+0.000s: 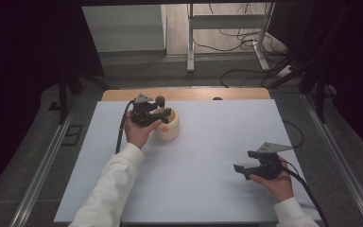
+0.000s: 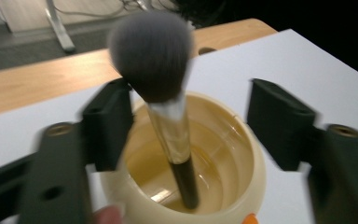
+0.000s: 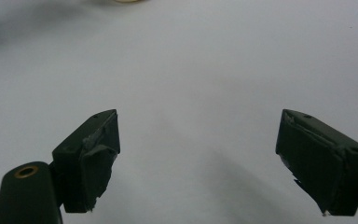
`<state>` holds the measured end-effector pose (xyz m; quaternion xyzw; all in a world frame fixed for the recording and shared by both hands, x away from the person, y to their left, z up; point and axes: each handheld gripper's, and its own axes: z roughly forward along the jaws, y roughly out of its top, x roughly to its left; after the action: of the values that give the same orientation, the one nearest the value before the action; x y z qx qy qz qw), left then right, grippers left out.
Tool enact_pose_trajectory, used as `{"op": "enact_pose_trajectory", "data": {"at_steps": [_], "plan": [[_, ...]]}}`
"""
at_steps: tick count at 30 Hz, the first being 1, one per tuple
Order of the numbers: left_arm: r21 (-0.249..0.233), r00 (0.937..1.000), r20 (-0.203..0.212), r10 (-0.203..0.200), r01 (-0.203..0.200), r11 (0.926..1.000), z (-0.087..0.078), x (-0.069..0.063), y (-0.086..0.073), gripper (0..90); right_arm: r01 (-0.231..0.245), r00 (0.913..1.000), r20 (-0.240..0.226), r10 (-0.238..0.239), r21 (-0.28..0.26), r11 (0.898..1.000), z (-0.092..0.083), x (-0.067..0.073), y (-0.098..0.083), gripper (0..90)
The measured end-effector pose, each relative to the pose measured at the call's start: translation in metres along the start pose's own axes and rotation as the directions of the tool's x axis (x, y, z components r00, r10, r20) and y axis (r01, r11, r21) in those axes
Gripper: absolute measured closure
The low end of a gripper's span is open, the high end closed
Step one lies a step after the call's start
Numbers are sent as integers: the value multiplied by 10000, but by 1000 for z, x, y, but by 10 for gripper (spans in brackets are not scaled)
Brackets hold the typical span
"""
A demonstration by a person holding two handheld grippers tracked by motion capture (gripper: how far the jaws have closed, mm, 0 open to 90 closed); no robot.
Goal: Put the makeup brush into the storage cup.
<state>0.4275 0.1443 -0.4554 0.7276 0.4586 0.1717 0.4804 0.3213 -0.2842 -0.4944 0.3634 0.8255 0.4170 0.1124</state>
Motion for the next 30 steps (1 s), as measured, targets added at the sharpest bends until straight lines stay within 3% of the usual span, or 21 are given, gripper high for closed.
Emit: {"op": "enact_pose_trajectory", "data": {"at_steps": [6, 14, 22, 27, 30], "plan": [[-75, 9994, 340, -47, 50, 10000, -10, -2, 1, 167, -2, 10000, 7, 2, -8, 10000, 0, 0, 0, 143], [-27, 9985, 511, -221, 223, 9997, -16, -2, -3, 115, -9, 10000, 23, 9, -4, 10000, 0, 0, 0, 143], [-122, 9981, 621, 16, -9, 9999, -31, -6, -1, 107, -75, 10000, -48, 75, -118, 9999, -2, -1, -1, 143], [88, 9973, 707, 218, -225, 9997, -35, -9, -2, 101, -114, 9999, -28, 114, -144, 9998, -3, -2, -1, 143], [-163, 9979, 619, 198, -188, 9997, -39, -12, -5, 120, -117, 9999, -2, 117, -145, 9998, -4, -3, -2, 143]]}}
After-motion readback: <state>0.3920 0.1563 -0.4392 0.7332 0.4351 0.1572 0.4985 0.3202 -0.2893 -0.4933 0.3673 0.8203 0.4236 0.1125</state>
